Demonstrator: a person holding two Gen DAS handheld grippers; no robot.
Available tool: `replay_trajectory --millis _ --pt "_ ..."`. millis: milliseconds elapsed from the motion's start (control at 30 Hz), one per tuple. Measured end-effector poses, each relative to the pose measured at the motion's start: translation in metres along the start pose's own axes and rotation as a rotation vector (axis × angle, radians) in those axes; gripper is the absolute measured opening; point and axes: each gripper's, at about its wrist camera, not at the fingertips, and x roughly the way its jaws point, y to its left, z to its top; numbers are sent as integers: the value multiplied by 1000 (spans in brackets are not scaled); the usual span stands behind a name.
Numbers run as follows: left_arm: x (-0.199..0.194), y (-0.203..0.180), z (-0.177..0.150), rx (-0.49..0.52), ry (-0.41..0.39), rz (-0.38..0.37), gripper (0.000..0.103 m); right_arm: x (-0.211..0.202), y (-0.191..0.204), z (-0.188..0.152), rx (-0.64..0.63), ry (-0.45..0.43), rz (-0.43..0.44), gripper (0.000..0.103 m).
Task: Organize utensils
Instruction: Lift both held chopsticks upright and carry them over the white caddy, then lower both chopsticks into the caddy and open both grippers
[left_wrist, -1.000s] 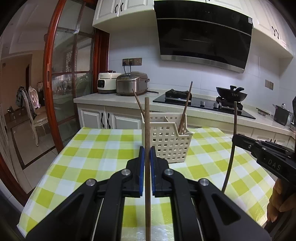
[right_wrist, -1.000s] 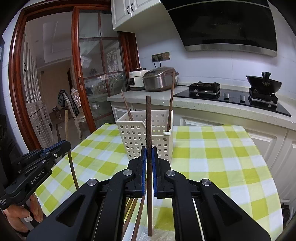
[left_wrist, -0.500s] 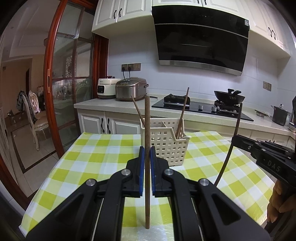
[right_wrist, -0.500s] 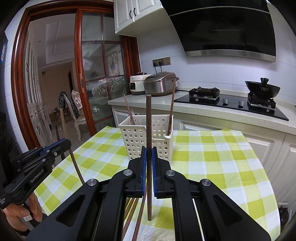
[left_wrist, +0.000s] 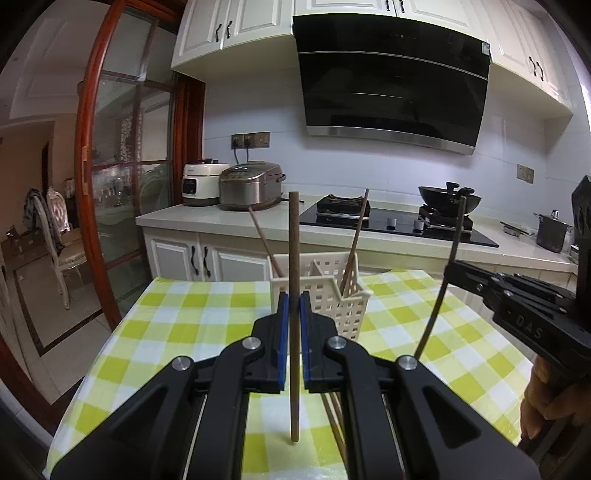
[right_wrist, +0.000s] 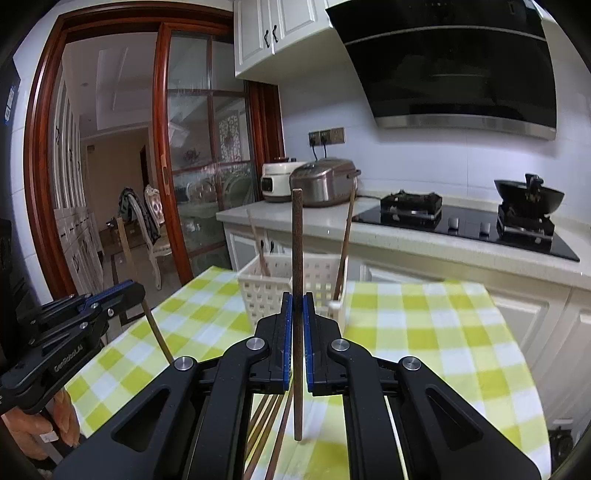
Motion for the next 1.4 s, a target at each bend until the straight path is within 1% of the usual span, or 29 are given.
replay_trajectory --millis 200,333,533,667,767,867,967,1067,1167,1300,1400 --pt "15 4 36 -3 -15 -48 6 15 -9 34 -15 -42 -9 6" --pt "26 2 73 5 -45 -71 6 29 -16 63 -17 -70 -8 6" --pt "40 -5 125 54 -113 -61 6 49 -22 101 -12 -116 2 6" --pt "53 -6 155 73 -151 -49 6 66 -21 119 -12 -129 22 6" --pt "68 -5 169 66 -163 -45 6 81 -17 126 -21 -125 37 6" --pt "89 0 170 40 -148 -51 6 97 -14 122 -29 -101 44 6" --pt "115 7 161 2 -110 -64 6 112 -14 113 -33 -64 45 6" --pt "142 15 145 -44 -44 -94 6 129 -18 102 -26 -15 49 6" --pt "163 19 127 -66 20 -115 6 142 -19 90 -29 40 55 6" --pt "181 25 106 -87 86 -117 6 159 -20 77 -22 103 58 6" --pt "189 30 93 -95 117 -104 6 171 -24 70 2 137 58 6"
